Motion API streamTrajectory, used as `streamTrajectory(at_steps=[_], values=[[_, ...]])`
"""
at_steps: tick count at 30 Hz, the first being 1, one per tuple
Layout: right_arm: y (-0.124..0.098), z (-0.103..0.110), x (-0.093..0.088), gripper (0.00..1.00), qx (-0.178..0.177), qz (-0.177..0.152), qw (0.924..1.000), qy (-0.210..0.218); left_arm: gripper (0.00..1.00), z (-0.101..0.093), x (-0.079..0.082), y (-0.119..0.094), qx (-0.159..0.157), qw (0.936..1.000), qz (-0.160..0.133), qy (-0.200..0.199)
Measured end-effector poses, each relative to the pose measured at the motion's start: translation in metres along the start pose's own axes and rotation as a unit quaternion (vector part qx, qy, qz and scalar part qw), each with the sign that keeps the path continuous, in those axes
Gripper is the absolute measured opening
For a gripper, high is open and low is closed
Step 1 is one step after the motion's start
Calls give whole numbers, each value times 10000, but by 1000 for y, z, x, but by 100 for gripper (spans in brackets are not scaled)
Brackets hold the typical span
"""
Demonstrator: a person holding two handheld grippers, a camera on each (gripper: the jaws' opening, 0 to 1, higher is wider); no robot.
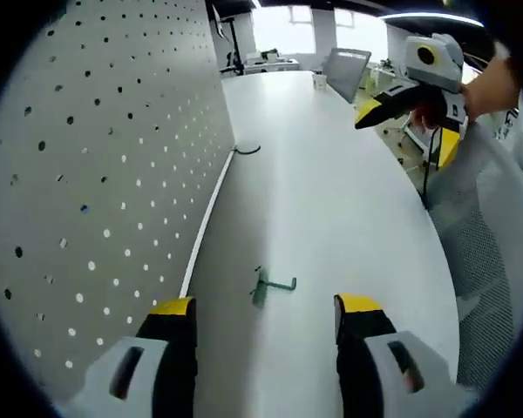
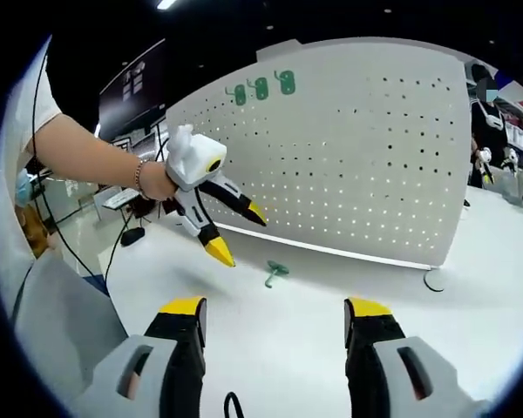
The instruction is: Insert the hook assembly into the mounting plate slot until the hook locks in place.
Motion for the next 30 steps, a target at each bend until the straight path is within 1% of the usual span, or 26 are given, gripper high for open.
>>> streamTrajectory(at_steps=[5,10,12,16,19,23,24,27,30], values=[[-1,-2,-1,63,-7,26,10000,0,66,-4,1,13,-121,9993,188,288],[0,0,0,63,5,75,9999,-112,66,-4,4,20,-220,9991,230,297],[0,2,-1,63,30,104,9998,-150,65,-4,6,23,-257,9984,289,417],[2,2,0,63,32,106,9998,-143,65,1,7,27,-286,9975,375,523],[3,2,1,63,44,107,9998,-154,65,7,7,30,-307,9971,455,521],[4,3,3,63,60,108,9998,-173,64,8,9,32,-427,9953,530,686],[4,3,4,63,62,102,9998,-163,64,7,8,34,-476,9942,568,781],[8,6,0,63,96,122,9996,-256,64,5,5,38,-634,9915,631,946],[9,7,0,63,112,135,9994,-297,63,6,5,42,-762,9895,702,1005]])
Point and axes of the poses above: the point that each gripper's makers call its tool centre point, and the gripper's own axes: y roughly forward along the fingers, z roughly to its left, x roughly out of its top, the point moved 10 cm from there along -y, roughly backward along the fingers, and after that the axes turned 4 degrees about z, right-handed, at the moved point
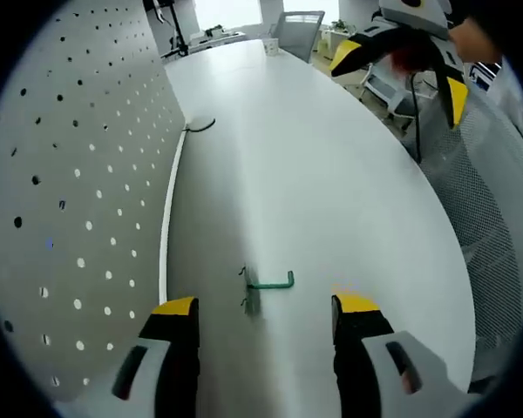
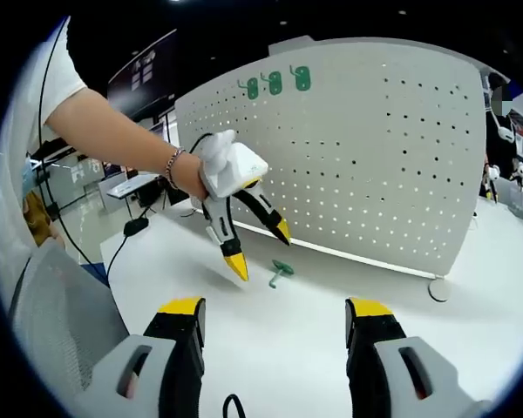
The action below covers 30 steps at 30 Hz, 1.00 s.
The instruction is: Insert the hook assembly into the mounting plate slot until the hook locks in place.
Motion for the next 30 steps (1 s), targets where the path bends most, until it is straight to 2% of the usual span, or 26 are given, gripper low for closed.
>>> streamTrajectory(at_steps=[7,16,19,21,24,30], values=[[-2,0,-3,63,-11,12,10000,25,60,6,0,9,-171,9992,301,216],[-3,0,-3,63,-29,-19,9999,104,59,8,0,18,-450,9973,466,342],[-2,0,-5,63,-10,6,10000,84,57,10,-1,20,-513,9971,494,282],[-3,1,-5,63,-7,1,10000,89,56,8,0,21,-630,9971,411,120],[-4,1,-5,63,-29,-23,9999,133,52,9,-3,23,-602,9965,544,219],[-5,1,-7,62,-61,-32,9998,211,47,11,-1,22,-502,9974,482,168]])
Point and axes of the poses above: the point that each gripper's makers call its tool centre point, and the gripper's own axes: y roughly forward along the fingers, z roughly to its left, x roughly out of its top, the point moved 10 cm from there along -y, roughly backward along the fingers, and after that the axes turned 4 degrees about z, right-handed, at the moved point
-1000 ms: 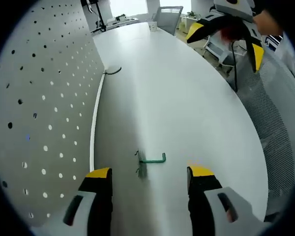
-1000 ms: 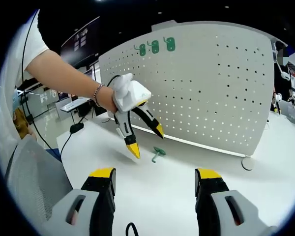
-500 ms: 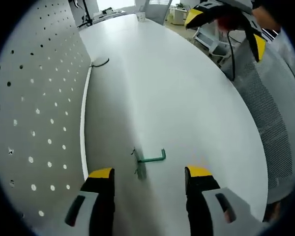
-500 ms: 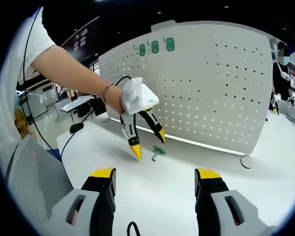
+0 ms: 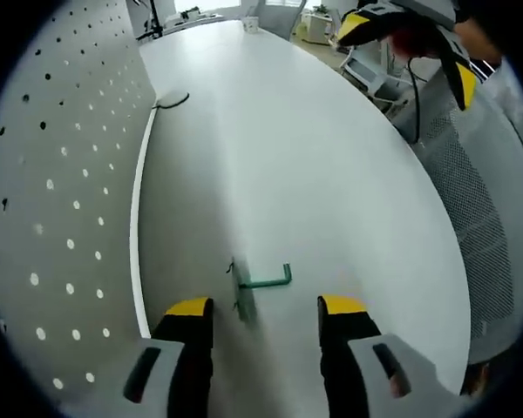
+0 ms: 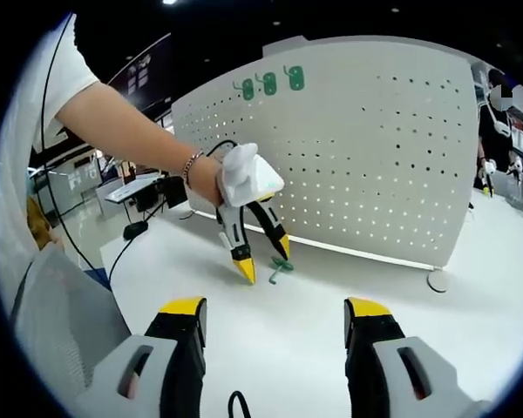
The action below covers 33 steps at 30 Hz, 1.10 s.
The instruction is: Insert the hook assembly into the mounting plate slot until the hook locks in place.
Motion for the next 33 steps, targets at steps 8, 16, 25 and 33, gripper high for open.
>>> streamTrajectory(at_steps=[8,16,25,33], values=[[-1,0,1,60,5,-34,10000,-9,36,-3,0,0,18,10000,-91,18],[-1,1,1,60,52,-67,10000,-36,28,-3,-1,0,132,9995,-157,-233],[-3,1,2,60,48,-141,9999,41,20,-2,-3,0,295,9976,-212,-594],[-3,1,3,60,67,-175,9998,55,14,-1,-5,1,437,9961,-260,-715]])
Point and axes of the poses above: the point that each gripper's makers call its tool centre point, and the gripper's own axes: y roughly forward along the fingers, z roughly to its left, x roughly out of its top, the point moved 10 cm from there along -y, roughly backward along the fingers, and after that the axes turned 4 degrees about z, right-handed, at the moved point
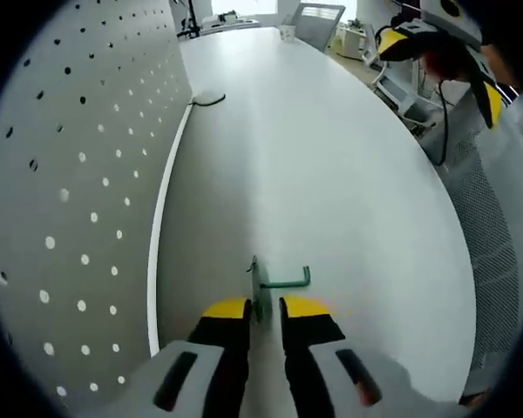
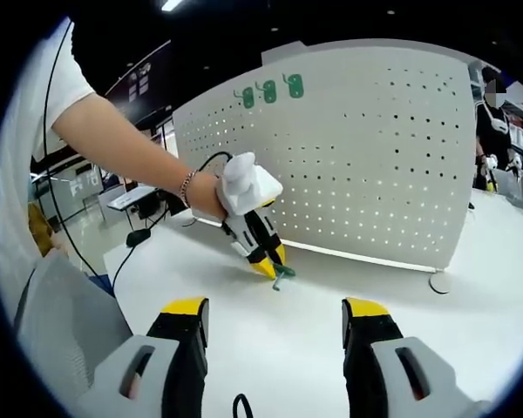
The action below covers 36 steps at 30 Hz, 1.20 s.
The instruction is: Insert the hook assembly into the mounting plate slot until the hook locks in place.
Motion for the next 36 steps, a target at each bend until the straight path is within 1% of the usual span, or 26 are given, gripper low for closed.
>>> streamTrajectory(at_steps=[3,8,13,19,36], values=[[0,0,0,60,-4,-2,10000,3,13,1,0,0,32,10000,-3,-94],[-1,-1,0,60,-16,-14,10000,14,7,1,0,0,128,9999,1,-104],[-1,-1,-1,60,-31,12,10000,5,4,2,2,0,197,9997,61,-104],[-1,-1,-1,60,-32,0,10000,18,4,2,2,0,219,9996,53,-170],[-1,-1,0,60,-17,16,10000,-12,3,2,2,0,214,9997,40,-140]])
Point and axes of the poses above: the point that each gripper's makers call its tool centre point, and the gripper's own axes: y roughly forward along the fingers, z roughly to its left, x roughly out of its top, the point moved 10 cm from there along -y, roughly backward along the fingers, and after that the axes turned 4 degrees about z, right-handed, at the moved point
